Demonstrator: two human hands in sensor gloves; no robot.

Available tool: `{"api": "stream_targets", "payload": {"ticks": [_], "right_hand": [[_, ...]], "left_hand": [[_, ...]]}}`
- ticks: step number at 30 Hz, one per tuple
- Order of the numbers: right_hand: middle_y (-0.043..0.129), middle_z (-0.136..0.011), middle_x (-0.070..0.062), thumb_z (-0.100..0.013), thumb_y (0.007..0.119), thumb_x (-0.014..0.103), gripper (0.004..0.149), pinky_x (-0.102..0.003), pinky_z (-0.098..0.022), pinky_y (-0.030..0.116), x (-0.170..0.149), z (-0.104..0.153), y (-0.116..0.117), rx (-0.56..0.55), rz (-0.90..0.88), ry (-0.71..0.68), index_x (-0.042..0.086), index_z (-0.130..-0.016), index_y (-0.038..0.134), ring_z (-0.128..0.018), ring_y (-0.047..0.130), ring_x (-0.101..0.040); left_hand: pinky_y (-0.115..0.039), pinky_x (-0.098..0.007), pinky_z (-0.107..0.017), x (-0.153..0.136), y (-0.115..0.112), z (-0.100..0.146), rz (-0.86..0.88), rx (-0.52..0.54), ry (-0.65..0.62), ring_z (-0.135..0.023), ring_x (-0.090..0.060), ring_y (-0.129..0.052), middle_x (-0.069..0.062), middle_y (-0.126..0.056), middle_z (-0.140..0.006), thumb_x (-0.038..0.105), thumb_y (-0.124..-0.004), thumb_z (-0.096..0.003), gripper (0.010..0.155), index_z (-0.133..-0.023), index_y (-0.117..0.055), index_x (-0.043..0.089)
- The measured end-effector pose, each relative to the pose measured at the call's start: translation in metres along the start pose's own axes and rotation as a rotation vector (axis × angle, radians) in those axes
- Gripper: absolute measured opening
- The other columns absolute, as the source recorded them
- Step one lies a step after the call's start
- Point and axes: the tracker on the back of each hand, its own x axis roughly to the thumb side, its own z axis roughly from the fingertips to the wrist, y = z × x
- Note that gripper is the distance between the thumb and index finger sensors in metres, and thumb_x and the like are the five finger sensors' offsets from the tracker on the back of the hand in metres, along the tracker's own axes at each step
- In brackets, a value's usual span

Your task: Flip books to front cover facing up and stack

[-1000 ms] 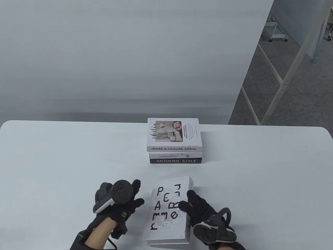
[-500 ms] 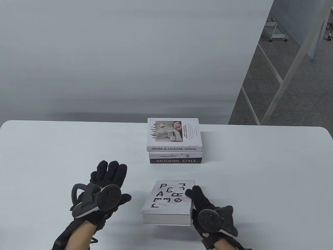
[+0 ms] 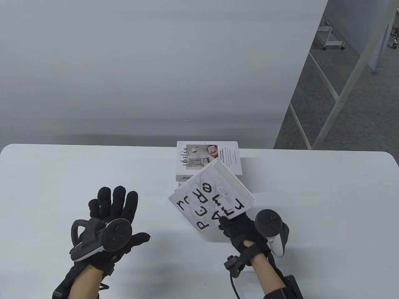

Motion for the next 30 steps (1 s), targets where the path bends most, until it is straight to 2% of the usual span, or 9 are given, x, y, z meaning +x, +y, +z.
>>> {"api": "stream_targets", "payload": {"ticks": [4,8,12,18,25,30], "right_hand": [[0.080,-0.080,-0.035,-0.053,0.068,0.044,0.072,-0.038,-0.038,0.092,0.011,-0.031,0.001,-0.017,-0.102,0.095,-0.008,-0.096,0.043,-0.060,0.102,-0.034],[0.081,-0.080,-0.032,-0.056,0.064,0.047,0.073,-0.036,-0.039,0.093,0.011,-0.064,0.003,-0.019,-0.296,0.214,-0.011,-0.095,0.042,-0.061,0.102,-0.031],[0.085,-0.077,-0.031,-0.057,0.064,0.048,0.073,-0.035,-0.035,0.095,0.007,-0.083,0.008,-0.043,-0.364,0.315,-0.012,-0.094,0.045,-0.057,0.105,-0.029],[0.086,-0.076,-0.030,-0.058,0.062,0.049,0.073,-0.033,-0.035,0.095,0.005,-0.100,0.021,-0.081,-0.431,0.402,-0.013,-0.093,0.046,-0.056,0.106,-0.027],[0.086,-0.077,-0.028,-0.060,0.059,0.051,0.074,-0.033,-0.036,0.095,0.004,-0.111,0.029,-0.093,-0.432,0.466,-0.013,-0.094,0.046,-0.057,0.105,-0.026],[0.082,-0.081,-0.030,-0.061,0.053,0.049,0.075,-0.035,-0.039,0.094,0.002,-0.116,0.035,-0.050,-0.490,0.464,-0.017,-0.094,0.041,-0.062,0.102,-0.030]], "left_hand": [[-0.031,-0.078,-0.060,-0.004,0.004,0.003,0.034,0.004,0.004,-0.089,-0.066,-0.018,-0.033,-0.027,-0.109,0.067,-0.079,-0.0368,0.105,-0.111,-0.037,0.007],[-0.032,-0.077,-0.060,-0.011,0.008,0.006,0.057,-0.002,0.020,-0.089,-0.066,-0.019,-0.033,-0.029,-0.108,0.066,-0.079,-0.0374,0.104,-0.111,-0.038,0.006],[-0.033,-0.077,-0.060,-0.018,0.016,0.011,0.076,0.032,0.031,-0.089,-0.066,-0.020,-0.034,-0.030,-0.108,0.066,-0.080,-0.0376,0.103,-0.111,-0.038,0.006],[-0.035,-0.077,-0.060,-0.025,0.021,0.016,0.105,0.048,0.047,-0.089,-0.066,-0.021,-0.034,-0.032,-0.108,0.066,-0.080,-0.0379,0.102,-0.111,-0.040,0.006],[-0.035,-0.077,-0.060,-0.024,0.019,0.015,0.110,0.024,0.038,-0.089,-0.066,-0.022,-0.034,-0.034,-0.109,0.066,-0.080,-0.0380,0.101,-0.111,-0.042,0.006],[-0.036,-0.076,-0.060,-0.024,0.016,0.013,0.121,0.007,0.038,-0.089,-0.066,-0.023,-0.034,-0.035,-0.108,0.066,-0.079,-0.0382,0.101,-0.111,-0.043,0.006]]}}
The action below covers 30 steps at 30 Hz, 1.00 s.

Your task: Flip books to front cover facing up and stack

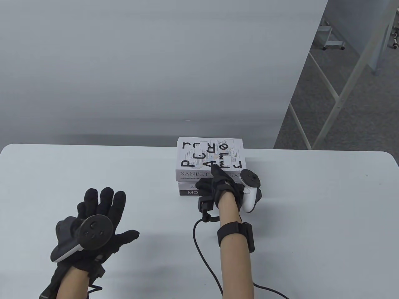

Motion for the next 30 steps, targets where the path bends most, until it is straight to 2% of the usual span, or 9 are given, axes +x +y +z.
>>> {"api": "stream_targets", "payload": {"ticks": [5,10,14,18,26,30], "right_hand": [[0.071,-0.087,-0.037,-0.060,0.045,0.040,0.075,-0.039,-0.041,0.092,0.002,-0.001,0.010,0.031,-0.004,-0.018,-0.024,-0.095,0.029,-0.065,0.100,-0.035],[0.068,-0.086,-0.041,-0.060,0.046,0.039,0.074,-0.041,-0.041,0.091,0.003,0.002,0.015,0.060,0.021,-0.033,-0.023,-0.096,0.026,-0.065,0.098,-0.038],[0.066,-0.087,-0.042,-0.060,0.047,0.038,0.073,-0.044,-0.042,0.089,0.005,0.010,0.011,0.053,0.107,-0.080,-0.021,-0.097,0.025,-0.066,0.096,-0.041],[0.061,-0.091,-0.042,-0.060,0.049,0.037,0.070,-0.048,-0.045,0.086,0.005,0.025,0.002,0.095,0.268,-0.178,-0.014,-0.101,0.025,-0.070,0.091,-0.045],[0.058,-0.098,-0.037,-0.057,0.060,0.037,0.067,-0.065,-0.049,0.073,-0.006,0.064,-0.012,0.066,0.617,-0.406,-0.003,-0.105,0.034,-0.078,0.079,-0.056],[0.057,-0.098,-0.041,-0.056,0.066,0.039,0.070,-0.069,-0.049,0.069,-0.014,0.090,-0.015,0.046,0.824,-0.526,0.000,-0.106,0.038,-0.080,0.076,-0.059]], "left_hand": [[-0.036,-0.076,-0.060,-0.003,-0.003,-0.001,0.001,-0.013,0.013,-0.089,-0.066,-0.023,-0.034,-0.036,-0.108,0.066,-0.079,-0.0382,0.100,-0.111,-0.044,0.006],[-0.036,-0.076,-0.060,-0.004,-0.003,-0.002,-0.001,-0.016,0.024,-0.089,-0.066,-0.023,-0.034,-0.036,-0.108,0.065,-0.079,-0.0384,0.100,-0.110,-0.044,0.006],[-0.037,-0.076,-0.060,0.000,-0.006,-0.004,-0.014,-0.026,0.015,-0.089,-0.066,-0.023,-0.034,-0.036,-0.108,0.065,-0.079,-0.0386,0.100,-0.110,-0.044,0.006],[-0.037,-0.076,-0.061,0.012,-0.014,-0.009,-0.042,-0.035,-0.025,-0.090,-0.066,-0.024,-0.033,-0.036,-0.109,0.065,-0.079,-0.0390,0.099,-0.111,-0.043,0.006],[-0.038,-0.076,-0.062,0.040,-0.037,-0.020,-0.110,-0.060,-0.111,-0.092,-0.065,-0.023,-0.032,-0.033,-0.110,0.065,-0.076,-0.0406,0.098,-0.111,-0.040,0.007],[-0.035,-0.076,-0.063,0.049,-0.050,-0.025,-0.146,-0.069,-0.138,-0.092,-0.065,-0.020,-0.031,-0.028,-0.110,0.065,-0.074,-0.0415,0.098,-0.111,-0.037,0.007]]}}
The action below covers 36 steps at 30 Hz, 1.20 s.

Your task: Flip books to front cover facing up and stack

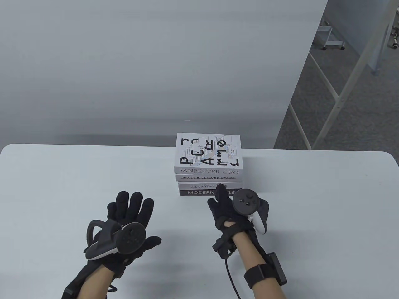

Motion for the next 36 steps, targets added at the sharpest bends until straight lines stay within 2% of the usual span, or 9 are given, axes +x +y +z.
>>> {"api": "stream_targets", "payload": {"ticks": [7,16,21,25,31,36], "right_hand": [[0.049,-0.103,-0.041,-0.055,0.070,0.044,0.075,-0.076,-0.051,0.058,0.012,0.047,-0.004,0.013,0.336,-0.155,0.002,-0.108,0.037,-0.085,0.065,-0.064],[0.042,-0.108,-0.039,-0.054,0.071,0.051,0.082,-0.082,-0.053,0.047,-0.009,0.090,-0.023,-0.052,0.640,-0.153,0.003,-0.109,0.034,-0.090,0.053,-0.068],[0.040,-0.108,-0.039,-0.053,0.072,0.054,0.086,-0.083,-0.054,0.044,-0.034,0.102,-0.040,-0.058,0.717,-0.109,0.003,-0.109,0.033,-0.091,0.052,-0.068],[0.038,-0.109,-0.040,-0.052,0.071,0.057,0.089,-0.084,-0.054,0.041,-0.047,0.106,-0.059,-0.071,0.698,-0.072,0.002,-0.110,0.031,-0.092,0.049,-0.070],[0.031,-0.111,-0.039,-0.053,0.068,0.062,0.092,-0.086,-0.053,0.033,-0.037,0.111,-0.073,-0.087,0.688,-0.085,0.003,-0.111,0.027,-0.095,0.039,-0.070],[0.029,-0.111,-0.039,-0.053,0.066,0.063,0.093,-0.087,-0.053,0.032,-0.030,0.112,-0.068,-0.062,0.704,-0.110,0.003,-0.111,0.027,-0.095,0.036,-0.070]], "left_hand": [[-0.035,-0.076,-0.063,0.009,-0.017,-0.008,-0.024,-0.043,-0.020,-0.092,-0.065,-0.019,-0.031,-0.023,-0.109,0.066,-0.072,-0.0430,0.098,-0.111,-0.031,0.007],[-0.034,-0.076,-0.063,0.011,-0.030,-0.013,-0.075,-0.036,-0.002,-0.092,-0.064,-0.016,-0.031,-0.019,-0.109,0.065,-0.068,-0.0446,0.097,-0.110,-0.026,0.007],[-0.034,-0.076,-0.064,0.009,-0.036,-0.016,-0.079,-0.040,0.010,-0.092,-0.064,-0.015,-0.031,-0.017,-0.108,0.066,-0.067,-0.0450,0.098,-0.110,-0.024,0.007],[-0.033,-0.076,-0.064,0.010,-0.040,-0.018,-0.093,-0.047,0.016,-0.092,-0.064,-0.014,-0.031,-0.016,-0.108,0.066,-0.067,-0.0450,0.098,-0.110,-0.023,0.006],[-0.033,-0.076,-0.064,0.014,-0.041,-0.019,-0.124,-0.035,0.002,-0.092,-0.064,-0.014,-0.031,-0.014,-0.108,0.066,-0.066,-0.0452,0.099,-0.110,-0.022,0.006],[-0.033,-0.076,-0.064,0.014,-0.041,-0.019,-0.117,-0.037,-0.003,-0.092,-0.064,-0.014,-0.030,-0.015,-0.108,0.066,-0.066,-0.0452,0.098,-0.110,-0.022,0.007]]}}
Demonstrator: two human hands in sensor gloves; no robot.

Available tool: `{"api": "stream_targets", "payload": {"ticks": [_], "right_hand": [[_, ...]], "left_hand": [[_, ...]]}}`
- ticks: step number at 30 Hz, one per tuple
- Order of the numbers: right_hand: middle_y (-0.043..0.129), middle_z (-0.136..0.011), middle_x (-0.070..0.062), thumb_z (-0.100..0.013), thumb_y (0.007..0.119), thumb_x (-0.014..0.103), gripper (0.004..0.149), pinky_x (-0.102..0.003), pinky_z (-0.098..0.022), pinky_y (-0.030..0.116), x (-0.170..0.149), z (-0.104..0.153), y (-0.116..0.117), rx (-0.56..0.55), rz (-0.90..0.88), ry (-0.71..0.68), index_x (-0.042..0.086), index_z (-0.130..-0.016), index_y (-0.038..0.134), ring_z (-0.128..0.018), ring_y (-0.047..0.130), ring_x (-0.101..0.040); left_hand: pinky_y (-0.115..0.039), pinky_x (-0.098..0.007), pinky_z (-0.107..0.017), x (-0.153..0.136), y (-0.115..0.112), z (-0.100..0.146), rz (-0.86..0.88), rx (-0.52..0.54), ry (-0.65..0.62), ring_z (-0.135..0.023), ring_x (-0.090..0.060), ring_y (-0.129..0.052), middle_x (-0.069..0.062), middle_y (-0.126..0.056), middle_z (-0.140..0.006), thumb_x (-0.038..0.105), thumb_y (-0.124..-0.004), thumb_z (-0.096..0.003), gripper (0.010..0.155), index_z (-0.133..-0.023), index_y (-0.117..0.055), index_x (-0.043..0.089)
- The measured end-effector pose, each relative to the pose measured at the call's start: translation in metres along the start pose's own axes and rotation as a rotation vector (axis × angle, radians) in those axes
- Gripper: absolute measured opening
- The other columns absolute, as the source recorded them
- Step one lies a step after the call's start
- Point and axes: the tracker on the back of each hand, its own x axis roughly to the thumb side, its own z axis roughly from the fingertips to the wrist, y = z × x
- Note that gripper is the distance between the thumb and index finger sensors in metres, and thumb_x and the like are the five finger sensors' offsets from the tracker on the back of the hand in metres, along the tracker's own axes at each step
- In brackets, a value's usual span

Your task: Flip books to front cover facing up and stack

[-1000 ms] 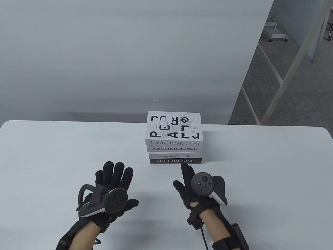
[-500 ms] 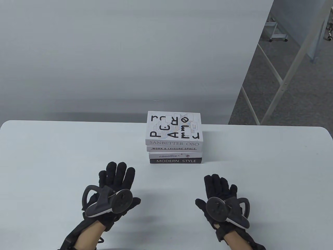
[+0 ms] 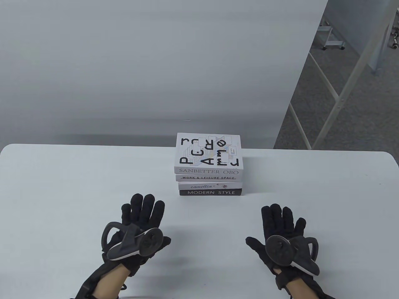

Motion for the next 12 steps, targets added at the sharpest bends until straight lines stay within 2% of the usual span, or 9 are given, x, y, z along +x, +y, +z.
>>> {"api": "stream_targets", "payload": {"ticks": [12], "right_hand": [[0.029,-0.111,-0.039,-0.055,0.065,0.062,0.090,-0.086,-0.053,0.031,0.0101,-0.0003,0.0073,0.053,0.008,-0.015,0.003,-0.111,0.027,-0.095,0.036,-0.070]], "left_hand": [[-0.033,-0.076,-0.064,0.0018,0.0009,0.0007,0.019,-0.010,-0.012,-0.092,-0.064,-0.014,-0.030,-0.016,-0.108,0.066,-0.066,-0.0452,0.098,-0.110,-0.024,0.007]]}}
